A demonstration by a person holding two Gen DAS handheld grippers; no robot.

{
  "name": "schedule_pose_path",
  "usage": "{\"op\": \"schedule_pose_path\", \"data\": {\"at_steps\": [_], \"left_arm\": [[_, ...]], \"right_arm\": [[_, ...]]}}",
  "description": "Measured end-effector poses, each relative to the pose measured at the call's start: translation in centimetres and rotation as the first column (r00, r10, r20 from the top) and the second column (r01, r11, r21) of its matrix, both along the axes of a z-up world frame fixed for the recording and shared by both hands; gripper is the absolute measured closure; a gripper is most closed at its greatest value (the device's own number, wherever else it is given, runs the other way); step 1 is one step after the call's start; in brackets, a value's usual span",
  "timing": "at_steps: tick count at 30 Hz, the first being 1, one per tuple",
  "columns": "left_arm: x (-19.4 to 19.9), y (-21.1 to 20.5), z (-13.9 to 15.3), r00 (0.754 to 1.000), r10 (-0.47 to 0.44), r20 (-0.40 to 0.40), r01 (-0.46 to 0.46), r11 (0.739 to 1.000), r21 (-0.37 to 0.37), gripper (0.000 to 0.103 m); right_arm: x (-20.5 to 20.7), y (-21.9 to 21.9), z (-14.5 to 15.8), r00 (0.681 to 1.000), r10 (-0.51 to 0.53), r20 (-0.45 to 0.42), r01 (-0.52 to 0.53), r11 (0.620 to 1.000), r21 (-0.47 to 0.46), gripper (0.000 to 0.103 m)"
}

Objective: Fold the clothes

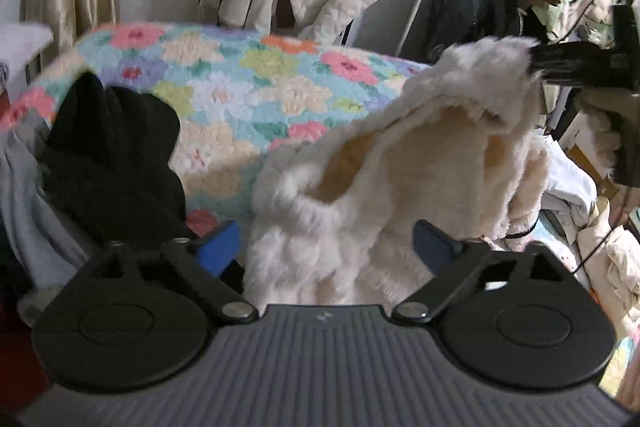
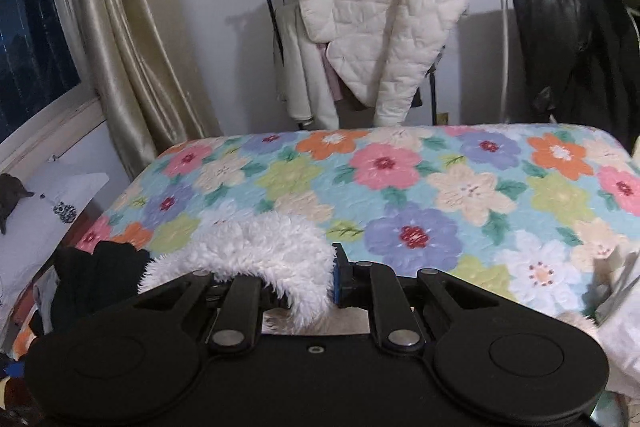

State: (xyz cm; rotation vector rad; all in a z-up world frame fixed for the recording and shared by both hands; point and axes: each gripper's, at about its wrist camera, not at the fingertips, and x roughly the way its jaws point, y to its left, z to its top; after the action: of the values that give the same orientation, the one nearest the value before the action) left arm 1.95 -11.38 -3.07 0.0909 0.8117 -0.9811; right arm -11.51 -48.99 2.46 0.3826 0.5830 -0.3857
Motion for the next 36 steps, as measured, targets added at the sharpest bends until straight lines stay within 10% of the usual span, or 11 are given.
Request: {"op": "schedule_pose_path", "data": {"at_steps": [6, 9, 12, 22, 31, 36], "left_arm": [[2.7, -2.4, -7.3, 0.981, 0.131, -0.145, -0.119, 0.989, 0.086, 0.008], [2.7, -4.3, -9.2, 0.985, 0.025, -0.169, -0.018, 0.999, 0.048, 0.088], [0.7, -4.5, -7.1, 0.999, 0.012, -0.038, -0.01, 0.999, 0.051, 0.089], [-0.9, 5.2, 15.2, 0.974, 0.097, 0.203, -0.054, 0.977, -0.209, 0.09], [1.9, 5.9, 30.2, 0.942, 0.095, 0.322, 0.024, 0.938, -0.346, 0.089], [8.0, -4.1, 28.7, 0.968, 0.001, 0.249, 0.067, 0.962, -0.266, 0.089]], "right_arm": [[-0.2, 0.0, -0.1, 0.999, 0.032, 0.024, -0.032, 0.999, 0.014, 0.087], [-1.1, 0.7, 0.1, 0.996, 0.083, 0.042, -0.083, 0.996, 0.014, 0.087], [-3.1, 2.0, 1.0, 0.987, 0.136, 0.091, -0.139, 0.99, 0.03, 0.087], [-11.7, 10.1, 6.4, 0.942, 0.265, 0.205, -0.309, 0.924, 0.227, 0.085], [-15.5, 7.6, 15.9, 0.806, 0.271, 0.527, -0.55, 0.67, 0.498, 0.085], [-10.7, -0.5, 14.8, 0.92, 0.176, 0.351, -0.325, 0.842, 0.43, 0.085]]}}
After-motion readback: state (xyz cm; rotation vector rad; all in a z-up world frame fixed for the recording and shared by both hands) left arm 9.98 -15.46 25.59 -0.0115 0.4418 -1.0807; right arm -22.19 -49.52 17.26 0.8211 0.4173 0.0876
